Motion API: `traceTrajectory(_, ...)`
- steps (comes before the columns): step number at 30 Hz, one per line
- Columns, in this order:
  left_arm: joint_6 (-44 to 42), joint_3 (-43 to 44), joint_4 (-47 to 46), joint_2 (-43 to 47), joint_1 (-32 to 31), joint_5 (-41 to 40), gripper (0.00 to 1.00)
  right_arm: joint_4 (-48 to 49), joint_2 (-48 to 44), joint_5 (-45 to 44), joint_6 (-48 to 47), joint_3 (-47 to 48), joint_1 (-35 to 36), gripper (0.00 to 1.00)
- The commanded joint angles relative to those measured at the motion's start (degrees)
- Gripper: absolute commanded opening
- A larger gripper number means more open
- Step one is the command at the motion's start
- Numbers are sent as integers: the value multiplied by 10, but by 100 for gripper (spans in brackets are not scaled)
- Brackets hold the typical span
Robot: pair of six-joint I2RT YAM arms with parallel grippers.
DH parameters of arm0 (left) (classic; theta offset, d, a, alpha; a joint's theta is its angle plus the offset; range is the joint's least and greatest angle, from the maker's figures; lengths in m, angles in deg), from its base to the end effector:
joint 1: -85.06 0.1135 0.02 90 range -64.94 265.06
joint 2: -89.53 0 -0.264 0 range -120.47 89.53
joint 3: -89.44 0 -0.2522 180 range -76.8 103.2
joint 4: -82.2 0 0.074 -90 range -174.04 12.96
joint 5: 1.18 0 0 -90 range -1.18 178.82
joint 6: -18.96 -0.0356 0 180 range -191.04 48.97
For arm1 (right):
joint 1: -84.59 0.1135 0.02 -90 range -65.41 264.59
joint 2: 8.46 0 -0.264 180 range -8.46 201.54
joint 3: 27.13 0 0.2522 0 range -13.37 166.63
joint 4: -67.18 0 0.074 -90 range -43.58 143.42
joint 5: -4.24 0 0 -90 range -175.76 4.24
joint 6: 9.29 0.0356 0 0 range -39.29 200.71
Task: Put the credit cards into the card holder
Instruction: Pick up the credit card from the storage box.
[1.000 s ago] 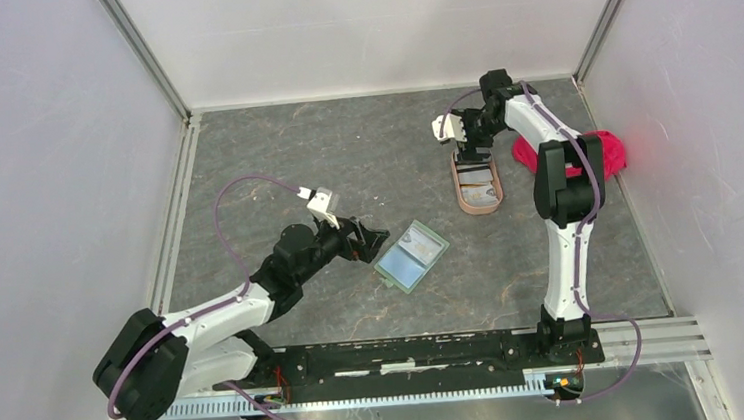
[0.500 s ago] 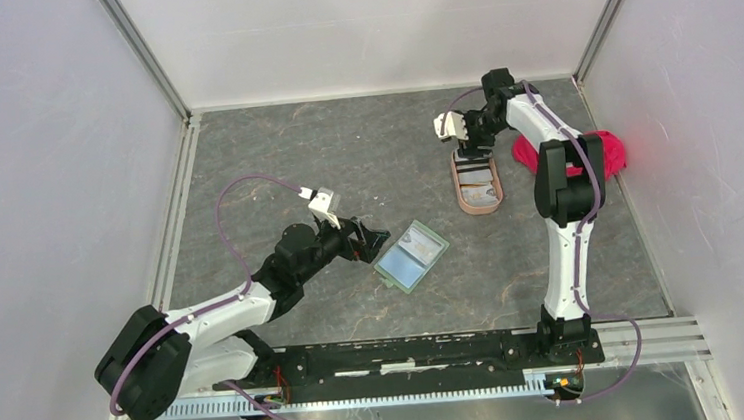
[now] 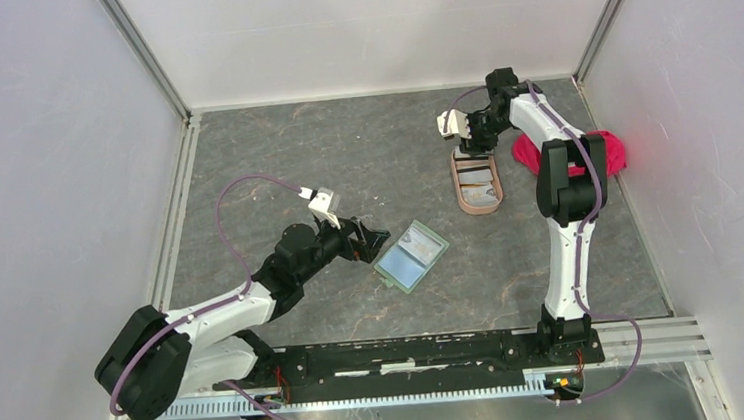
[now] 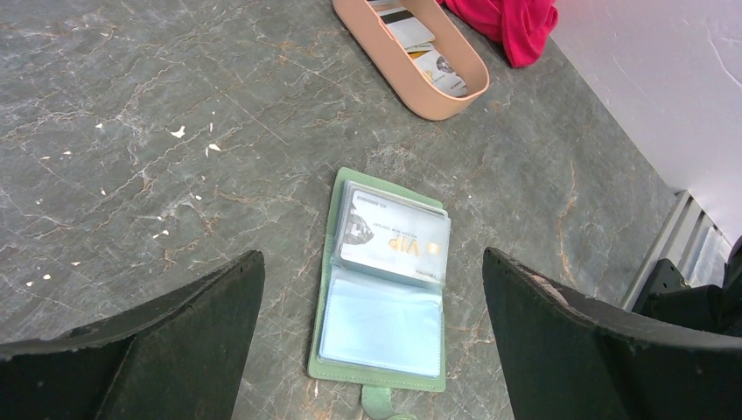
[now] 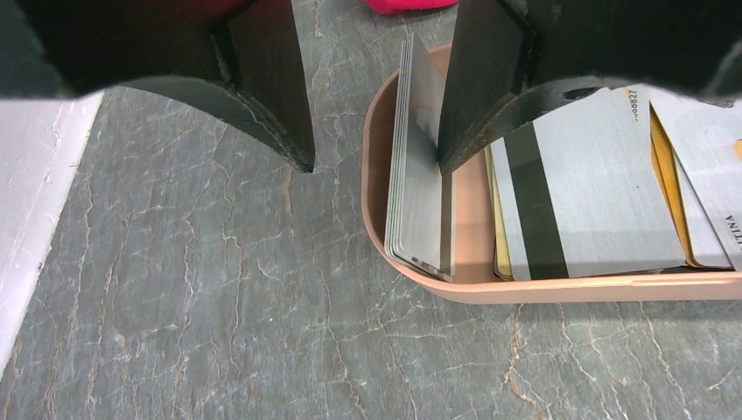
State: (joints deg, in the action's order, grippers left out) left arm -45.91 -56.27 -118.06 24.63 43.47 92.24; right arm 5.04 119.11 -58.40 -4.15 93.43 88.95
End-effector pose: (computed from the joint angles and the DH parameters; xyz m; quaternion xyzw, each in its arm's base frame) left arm 0.1727 -0.1561 0.2045 0.1288 0.7570 -0.3712 0.5221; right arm 0.4663 0.0520 0.1933 -0.7016 0.6502 0.0639 0.2845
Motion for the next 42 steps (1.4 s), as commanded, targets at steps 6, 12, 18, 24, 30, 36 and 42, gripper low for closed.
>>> traceTrajectory(6, -1, 13, -25, -6, 3, 6, 100, 2, -22, 24, -4, 21, -8, 57)
traceTrajectory(12, -1, 13, -25, -4, 3, 7, 100, 0, -26, 26, -4, 22, -10, 55)
traceTrajectory(18, -1, 13, -25, -5, 3, 6, 100, -3, -32, 30, -4, 22, -12, 55)
traceTrajectory(24, 0, 13, -26, -5, 3, 6, 100, -5, -37, 33, -5, 22, -12, 54)
traceTrajectory(30, 0, 13, -26, -5, 3, 7, 100, -9, -41, 34, -7, 23, -14, 54)
traceTrajectory(36, 0, 12, -28, -7, 3, 8, 100, -12, -43, 37, -7, 24, -15, 54)
traceTrajectory(42, 1, 11, -29, -7, 3, 8, 100, -17, -48, 37, -10, 25, -14, 53)
